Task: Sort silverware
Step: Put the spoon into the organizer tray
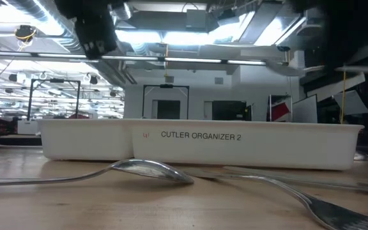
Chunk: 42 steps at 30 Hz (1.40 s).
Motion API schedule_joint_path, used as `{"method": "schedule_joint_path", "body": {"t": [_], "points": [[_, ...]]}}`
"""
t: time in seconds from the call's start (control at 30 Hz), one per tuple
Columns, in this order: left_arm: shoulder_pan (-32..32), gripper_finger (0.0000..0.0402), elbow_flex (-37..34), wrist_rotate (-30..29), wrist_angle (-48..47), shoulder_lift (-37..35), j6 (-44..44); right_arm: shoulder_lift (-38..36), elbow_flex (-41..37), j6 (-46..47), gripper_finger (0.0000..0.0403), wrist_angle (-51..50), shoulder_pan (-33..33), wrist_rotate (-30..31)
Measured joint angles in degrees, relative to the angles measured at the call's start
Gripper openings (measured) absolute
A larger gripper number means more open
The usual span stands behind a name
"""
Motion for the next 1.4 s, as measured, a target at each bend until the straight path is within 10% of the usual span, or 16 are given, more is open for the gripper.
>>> {"method": "schedule_joint_path", "body": {"t": [0.27, 0.5, 0.73, 1.4], "points": [[-7.12, 0.0155, 0.01, -9.93, 12.31, 1.38, -7.59, -0.21, 0.0, -45.87, 0.0007, 4.52, -20.25, -4.6], [-11.89, 0.0155, 0.02, -17.48, 16.35, 4.34, -12.81, 1.37, -0.15, -67.75, 0.0006, 13.36, -32.86, -15.42], [-14.4, 0.0155, 0.02, -20.07, 19.21, 9.11, -17.64, 5.74, -0.26, -72.56, 0.0007, 17.07, -36.16, -25.08], [-16.5, 0.0155, 0.02, -19.87, 23.71, 23.2, -17.6, 16.38, -0.26, -72.11, 0.0025, 21.49, -36.17, -27.11]]}}
